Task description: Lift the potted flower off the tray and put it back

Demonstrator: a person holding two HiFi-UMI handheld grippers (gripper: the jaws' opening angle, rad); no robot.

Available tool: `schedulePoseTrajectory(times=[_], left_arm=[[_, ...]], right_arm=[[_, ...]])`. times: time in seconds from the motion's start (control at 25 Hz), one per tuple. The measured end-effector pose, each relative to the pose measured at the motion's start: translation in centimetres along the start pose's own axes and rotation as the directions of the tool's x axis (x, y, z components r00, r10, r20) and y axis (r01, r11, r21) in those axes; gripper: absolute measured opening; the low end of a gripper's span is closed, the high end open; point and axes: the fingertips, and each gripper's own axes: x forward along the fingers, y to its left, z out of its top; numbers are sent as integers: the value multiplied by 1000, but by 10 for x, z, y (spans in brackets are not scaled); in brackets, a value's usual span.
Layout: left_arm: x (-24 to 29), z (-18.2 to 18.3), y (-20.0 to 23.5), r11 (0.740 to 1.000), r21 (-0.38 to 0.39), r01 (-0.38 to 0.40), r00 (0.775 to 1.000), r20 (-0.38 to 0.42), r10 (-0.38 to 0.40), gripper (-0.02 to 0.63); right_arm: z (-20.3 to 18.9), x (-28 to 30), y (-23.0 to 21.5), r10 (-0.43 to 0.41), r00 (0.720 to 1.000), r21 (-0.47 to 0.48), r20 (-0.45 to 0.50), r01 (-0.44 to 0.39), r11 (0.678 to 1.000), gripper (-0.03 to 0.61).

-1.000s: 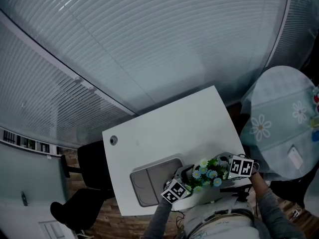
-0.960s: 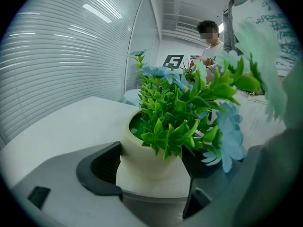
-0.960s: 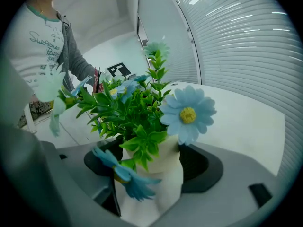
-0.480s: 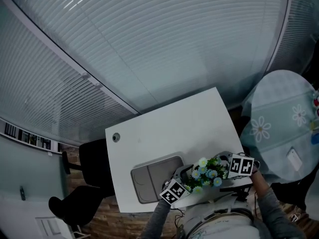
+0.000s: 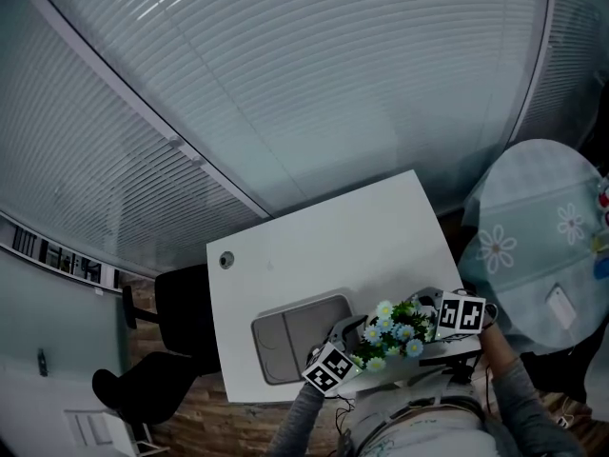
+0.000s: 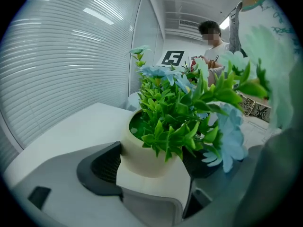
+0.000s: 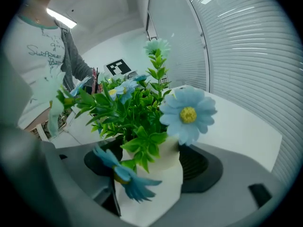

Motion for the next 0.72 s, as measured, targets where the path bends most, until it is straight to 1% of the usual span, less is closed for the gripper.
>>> schedulePoseTrajectory(times=[0.28,0.52,0.72], left_arm=[[-7,10,-8,999,-1,-33,999,19,33,405],[-10,16,-9,998,-4,-68,998,13,68,405],[-13,19,-13,995,-27,-93,995,20,94,406]], right_arm=[[7,-11,7,11,1000,-33,6,-11,999,360],[10,-15,8,19,1000,-67,10,-18,998,360],[12,-19,10,44,999,-91,8,-43,995,360]])
